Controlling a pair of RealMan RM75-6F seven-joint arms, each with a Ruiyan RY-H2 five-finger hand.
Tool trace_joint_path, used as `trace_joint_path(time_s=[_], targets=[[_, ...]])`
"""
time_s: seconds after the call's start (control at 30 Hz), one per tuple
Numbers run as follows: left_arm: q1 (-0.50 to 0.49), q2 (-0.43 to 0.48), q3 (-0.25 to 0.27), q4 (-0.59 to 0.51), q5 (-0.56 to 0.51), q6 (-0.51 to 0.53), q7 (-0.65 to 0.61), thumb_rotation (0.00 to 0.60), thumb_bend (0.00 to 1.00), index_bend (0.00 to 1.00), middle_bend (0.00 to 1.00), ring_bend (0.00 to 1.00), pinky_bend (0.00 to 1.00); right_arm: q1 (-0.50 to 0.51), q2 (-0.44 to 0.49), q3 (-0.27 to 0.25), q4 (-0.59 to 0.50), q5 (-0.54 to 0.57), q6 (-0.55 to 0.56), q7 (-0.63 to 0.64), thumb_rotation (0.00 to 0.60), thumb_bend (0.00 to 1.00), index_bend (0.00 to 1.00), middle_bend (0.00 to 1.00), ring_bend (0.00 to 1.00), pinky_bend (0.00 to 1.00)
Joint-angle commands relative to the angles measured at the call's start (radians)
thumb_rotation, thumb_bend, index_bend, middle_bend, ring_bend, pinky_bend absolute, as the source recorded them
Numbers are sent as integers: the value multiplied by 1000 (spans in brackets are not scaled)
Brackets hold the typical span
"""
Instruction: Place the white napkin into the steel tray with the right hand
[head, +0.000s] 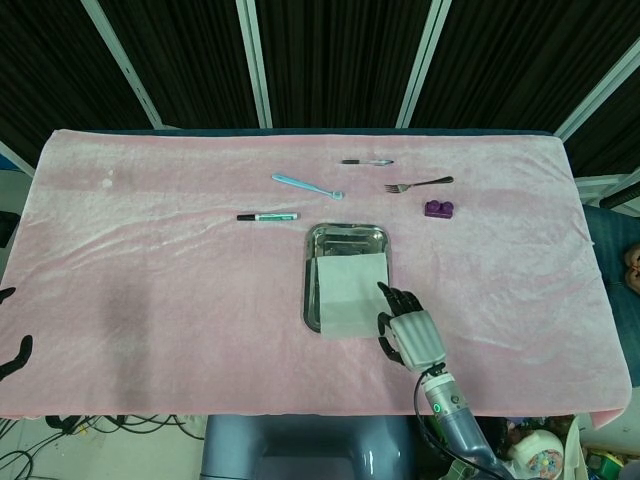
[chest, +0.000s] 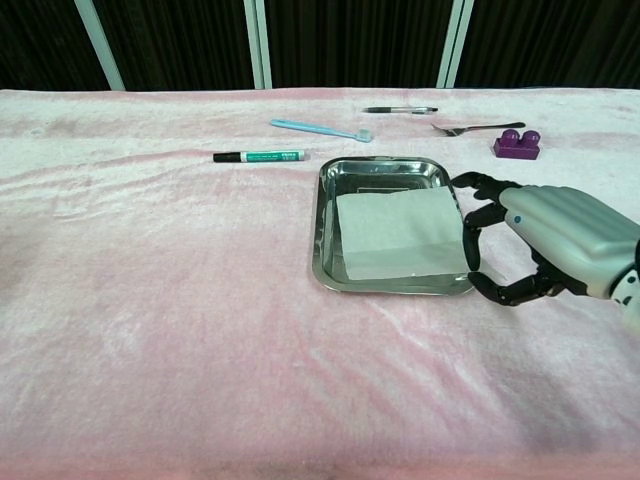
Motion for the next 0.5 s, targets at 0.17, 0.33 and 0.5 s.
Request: trace_joint_path(time_s=[0.17, 0.33, 0.5], targets=[[0, 0, 0, 0, 0, 1, 1, 600, 396, 151, 49, 0, 0, 12, -24, 16, 4, 37, 1, -36, 600, 443, 790, 55, 125, 154], [0, 0, -1, -1, -2, 0, 4, 600, 396, 151, 48, 0, 0, 24, -41, 27, -2, 77, -2, -86, 600, 443, 790, 55, 125, 155], [1, 0, -2, -1, -4, 2, 2, 600, 396, 151, 48, 0, 0, 39, -56, 39, -10, 114, -8, -124, 600, 443, 790, 55, 125, 155]])
